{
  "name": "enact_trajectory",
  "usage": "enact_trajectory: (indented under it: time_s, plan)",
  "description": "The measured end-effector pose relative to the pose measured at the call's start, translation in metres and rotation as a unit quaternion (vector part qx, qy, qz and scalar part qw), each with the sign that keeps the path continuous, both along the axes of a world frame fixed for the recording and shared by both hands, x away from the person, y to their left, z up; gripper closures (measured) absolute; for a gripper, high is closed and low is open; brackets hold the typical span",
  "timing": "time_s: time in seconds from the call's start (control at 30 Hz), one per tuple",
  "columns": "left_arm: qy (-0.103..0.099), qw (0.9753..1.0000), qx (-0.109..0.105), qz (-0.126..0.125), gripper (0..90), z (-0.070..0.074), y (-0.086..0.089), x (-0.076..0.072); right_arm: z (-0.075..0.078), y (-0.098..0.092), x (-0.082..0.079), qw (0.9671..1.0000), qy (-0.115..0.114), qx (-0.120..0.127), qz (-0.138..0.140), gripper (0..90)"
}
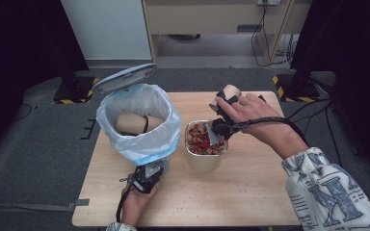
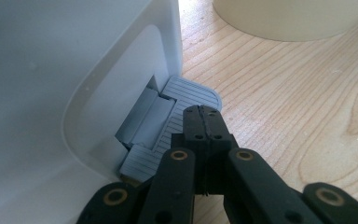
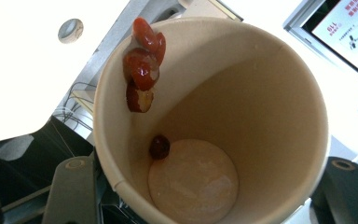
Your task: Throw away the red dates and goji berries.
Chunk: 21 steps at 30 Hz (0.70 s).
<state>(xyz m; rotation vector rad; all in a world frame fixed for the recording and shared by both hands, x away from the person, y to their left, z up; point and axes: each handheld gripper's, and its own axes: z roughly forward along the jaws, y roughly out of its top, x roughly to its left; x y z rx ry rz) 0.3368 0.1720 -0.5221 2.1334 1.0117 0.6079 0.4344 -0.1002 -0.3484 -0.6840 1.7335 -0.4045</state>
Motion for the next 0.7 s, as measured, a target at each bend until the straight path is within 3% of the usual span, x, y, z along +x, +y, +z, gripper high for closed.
enact_trajectory:
  time_s: [0.03,0.2,0.33,0.53,0.63,0.7]
  plan:
    - [0.002,0.9999,0.011,-0.003,90.0,0.001,0.001,0.000,0.002,0.000,0.000,1.0000,0.000,0.004,-0.001,35.5]
    - [0.001,1.0000,0.006,-0.002,90.0,0.000,0.001,0.000,0.006,-0.004,0.001,0.9987,0.014,0.049,-0.006,35.4]
    - [0.000,1.0000,0.005,-0.001,90.0,0.000,0.001,0.000,0.009,-0.008,0.004,0.9938,0.040,0.102,-0.017,35.3]
    - [0.000,1.0000,0.006,-0.002,90.0,0.000,0.001,0.000,0.012,-0.018,0.010,0.9788,0.078,0.186,-0.034,35.2]
    - [-0.001,1.0000,-0.003,0.000,90.0,0.000,0.000,0.000,0.013,-0.022,0.013,0.9669,0.099,0.231,-0.043,35.2]
    - [-0.001,1.0000,-0.003,0.000,90.0,0.000,0.000,0.000,0.014,-0.025,0.017,0.9568,0.116,0.262,-0.049,35.2]
